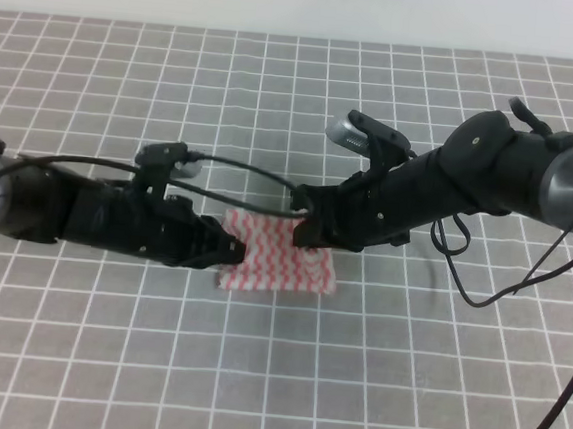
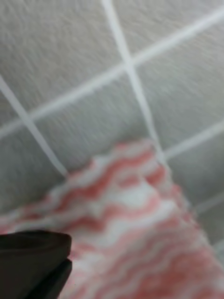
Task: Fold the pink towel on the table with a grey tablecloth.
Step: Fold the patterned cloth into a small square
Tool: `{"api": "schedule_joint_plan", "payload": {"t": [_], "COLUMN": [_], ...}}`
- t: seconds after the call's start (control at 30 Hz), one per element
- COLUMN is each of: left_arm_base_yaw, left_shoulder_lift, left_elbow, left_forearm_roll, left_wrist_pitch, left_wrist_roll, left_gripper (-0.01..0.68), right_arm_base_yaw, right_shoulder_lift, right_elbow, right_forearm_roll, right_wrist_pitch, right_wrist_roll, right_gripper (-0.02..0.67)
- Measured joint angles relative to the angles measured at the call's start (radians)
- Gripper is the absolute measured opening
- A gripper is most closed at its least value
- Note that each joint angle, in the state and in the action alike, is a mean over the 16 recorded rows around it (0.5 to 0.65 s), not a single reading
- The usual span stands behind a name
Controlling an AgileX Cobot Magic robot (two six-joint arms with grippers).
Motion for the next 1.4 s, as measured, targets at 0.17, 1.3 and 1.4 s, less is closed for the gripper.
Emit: {"api": "schedule_joint_plan", "payload": {"t": [0.17,1.3,1.4], "left_arm_base_yaw": [0.0,0.0,0.0], "left_shoulder_lift": [0.011,-0.02,-0.014], "left_elbow": [0.0,0.0,0.0], "left_forearm_roll": [0.019,0.073,0.071], "left_wrist_pitch": [-0.014,-0.102,-0.105], "left_wrist_roll": [-0.01,-0.048,-0.047], "left_gripper": [0.0,-0.001,-0.001], "right_arm_base_yaw": [0.0,0.003,0.008], "right_shoulder_lift": [0.0,-0.001,-0.001], "right_elbow": [0.0,-0.002,-0.004], "right_forearm_roll": [-0.002,0.021,0.042], "right_wrist_pitch": [0.0,0.01,0.014], "right_wrist_roll": [0.0,-0.009,-0.018], "right_gripper": [-0.012,-0.01,-0.01]}}
